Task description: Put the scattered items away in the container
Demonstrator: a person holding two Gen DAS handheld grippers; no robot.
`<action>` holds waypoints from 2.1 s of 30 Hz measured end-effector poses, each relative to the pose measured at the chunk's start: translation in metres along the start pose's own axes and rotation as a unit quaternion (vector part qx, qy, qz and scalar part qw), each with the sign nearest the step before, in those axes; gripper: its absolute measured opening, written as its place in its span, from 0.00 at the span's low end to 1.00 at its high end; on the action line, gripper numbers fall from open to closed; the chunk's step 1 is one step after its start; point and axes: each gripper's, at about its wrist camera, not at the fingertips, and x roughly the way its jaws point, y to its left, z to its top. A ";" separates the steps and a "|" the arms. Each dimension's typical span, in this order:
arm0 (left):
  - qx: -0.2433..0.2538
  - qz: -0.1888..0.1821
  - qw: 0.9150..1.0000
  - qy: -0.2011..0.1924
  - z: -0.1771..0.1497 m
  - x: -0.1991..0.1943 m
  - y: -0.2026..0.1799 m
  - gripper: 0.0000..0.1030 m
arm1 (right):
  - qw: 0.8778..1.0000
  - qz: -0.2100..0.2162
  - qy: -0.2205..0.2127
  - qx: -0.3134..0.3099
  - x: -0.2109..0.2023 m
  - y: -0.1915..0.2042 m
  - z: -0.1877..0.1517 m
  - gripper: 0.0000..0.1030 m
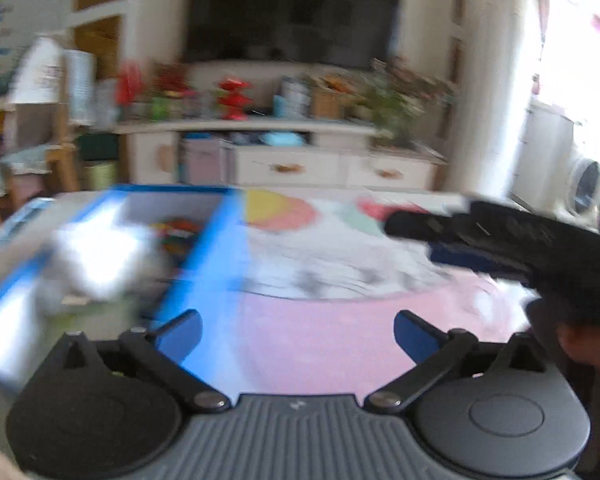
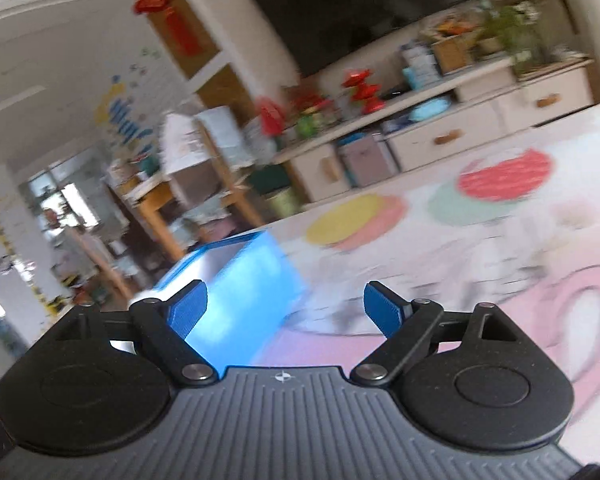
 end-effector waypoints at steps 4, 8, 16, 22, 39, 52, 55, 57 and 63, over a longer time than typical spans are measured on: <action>-0.005 -0.014 1.000 0.008 0.000 0.045 -0.028 0.99 | 0.998 -0.066 -0.019 -0.012 -0.013 -0.039 0.001 1.00; -0.016 0.008 1.000 0.005 0.000 0.072 -0.042 0.99 | 0.994 -0.106 -0.023 0.006 -0.018 -0.074 -0.004 1.00; -0.025 0.034 0.999 0.016 -0.002 0.093 -0.048 0.99 | 0.991 -0.127 -0.044 0.019 -0.015 -0.104 -0.007 1.00; -0.011 0.040 0.999 0.019 -0.011 0.087 -0.046 0.99 | 0.991 -0.126 -0.049 0.024 -0.010 -0.102 -0.011 1.00; 0.017 0.124 0.991 -0.050 0.012 -0.046 0.024 1.00 | 0.999 0.001 -0.035 -0.010 0.017 0.011 -0.005 1.00; -0.023 0.142 0.988 -0.058 0.026 -0.036 0.092 1.00 | 0.993 -0.100 -0.032 -0.058 0.053 0.115 -0.015 1.00; -0.028 0.142 0.988 -0.053 0.025 -0.034 0.100 1.00 | 0.992 -0.106 -0.026 -0.059 0.058 0.118 -0.020 1.00; -0.033 0.140 0.989 -0.037 0.024 -0.033 0.104 1.00 | 0.993 -0.105 -0.015 -0.060 0.062 0.118 -0.022 1.00; -0.024 0.149 0.989 0.014 0.020 -0.031 0.108 1.00 | 0.989 -0.126 0.039 -0.063 0.070 0.120 -0.021 1.00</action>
